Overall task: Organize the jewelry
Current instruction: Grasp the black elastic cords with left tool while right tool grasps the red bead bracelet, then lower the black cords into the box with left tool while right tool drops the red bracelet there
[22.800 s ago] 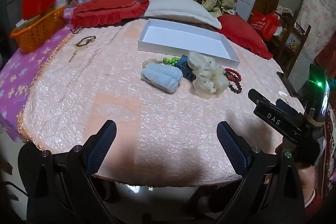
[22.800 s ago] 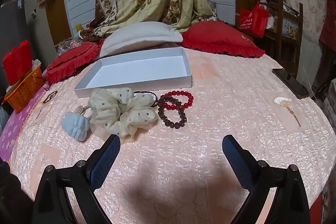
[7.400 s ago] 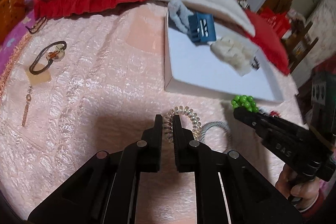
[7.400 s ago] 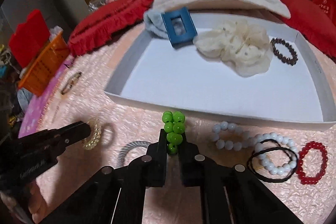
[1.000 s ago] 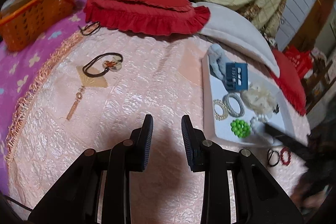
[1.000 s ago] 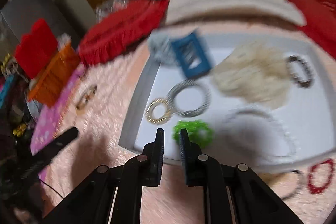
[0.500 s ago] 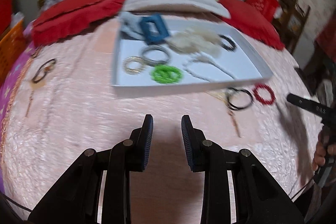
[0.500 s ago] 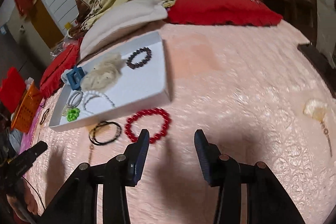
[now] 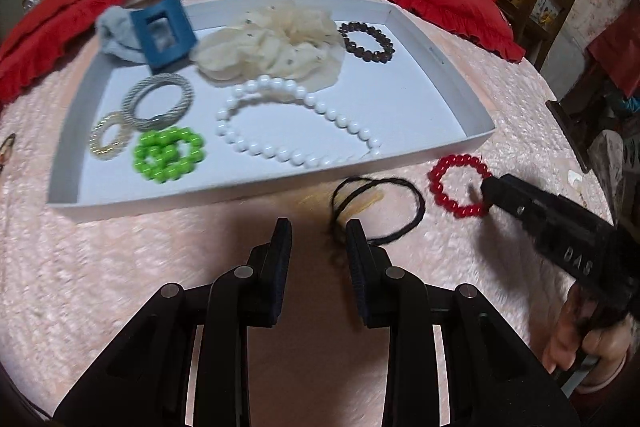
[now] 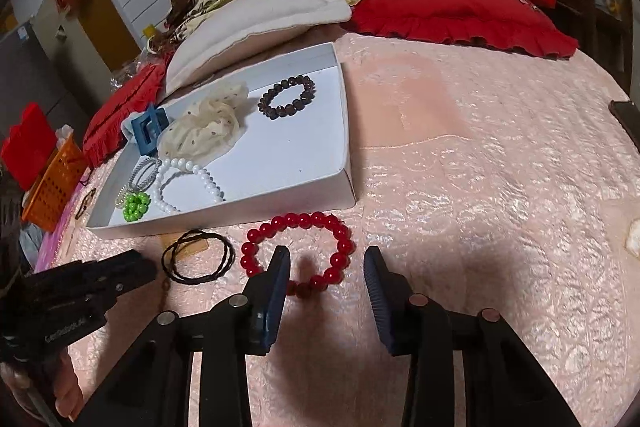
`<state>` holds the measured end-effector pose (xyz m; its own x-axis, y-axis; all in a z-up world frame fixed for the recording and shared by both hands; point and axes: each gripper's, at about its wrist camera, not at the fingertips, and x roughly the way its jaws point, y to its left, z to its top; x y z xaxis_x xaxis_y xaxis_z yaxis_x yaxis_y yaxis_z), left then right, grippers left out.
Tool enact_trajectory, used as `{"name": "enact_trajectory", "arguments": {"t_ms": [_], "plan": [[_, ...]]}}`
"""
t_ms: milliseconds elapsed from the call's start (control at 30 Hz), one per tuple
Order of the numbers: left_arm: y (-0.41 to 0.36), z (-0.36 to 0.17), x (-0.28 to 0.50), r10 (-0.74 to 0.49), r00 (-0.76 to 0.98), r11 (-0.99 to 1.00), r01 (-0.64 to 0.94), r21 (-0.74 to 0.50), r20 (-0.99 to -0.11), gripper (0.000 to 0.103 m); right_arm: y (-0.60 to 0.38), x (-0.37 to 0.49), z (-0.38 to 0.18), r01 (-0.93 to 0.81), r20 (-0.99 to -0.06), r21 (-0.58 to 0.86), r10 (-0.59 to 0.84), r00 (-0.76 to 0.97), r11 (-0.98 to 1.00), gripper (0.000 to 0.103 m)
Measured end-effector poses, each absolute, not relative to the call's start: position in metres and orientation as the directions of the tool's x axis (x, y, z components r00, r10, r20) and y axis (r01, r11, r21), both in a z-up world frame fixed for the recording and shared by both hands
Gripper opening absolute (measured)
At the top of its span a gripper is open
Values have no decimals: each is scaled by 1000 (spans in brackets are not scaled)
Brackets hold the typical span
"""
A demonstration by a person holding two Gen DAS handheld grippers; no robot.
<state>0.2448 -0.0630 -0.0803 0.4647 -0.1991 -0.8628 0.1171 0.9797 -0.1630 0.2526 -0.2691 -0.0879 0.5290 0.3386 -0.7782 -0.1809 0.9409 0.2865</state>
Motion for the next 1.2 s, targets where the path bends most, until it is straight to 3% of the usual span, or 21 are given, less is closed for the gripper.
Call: {"name": "enact_trajectory", "arguments": {"t_ms": [333,467,500,533,567,633,1200], "plan": [[-78,-86,254,-197,475,980,131,-152,-858,27,-257,261,-92,-211,-782,223,304,544,952,37],[-85,-88,248,-176,502,983,135,-124,-847,27,-248,262,-94,-225,-787,171,270,555,959,28],[-88,-88,247,-163,505,984,140,-106,-848,24,-245,261,-94,-229,-788,153,259,559,961,24],[-92,-88,244,-136,506,987,143,-73,-852,7,-244,261,-94,-231,-788,140,250,563,963,22],[-94,-88,244,-135,500,986,150,-68,-856,2,-241,260,-95,-234,-789,121,237,566,965,19],[-92,-87,241,-181,472,980,158,-119,-863,2,-239,260,-95,-239,-792,115,234,564,964,9],[-63,-2,182,-268,588,961,219,-169,-763,2,-239,231,-45,-276,-734,205,334,592,939,9]]}}
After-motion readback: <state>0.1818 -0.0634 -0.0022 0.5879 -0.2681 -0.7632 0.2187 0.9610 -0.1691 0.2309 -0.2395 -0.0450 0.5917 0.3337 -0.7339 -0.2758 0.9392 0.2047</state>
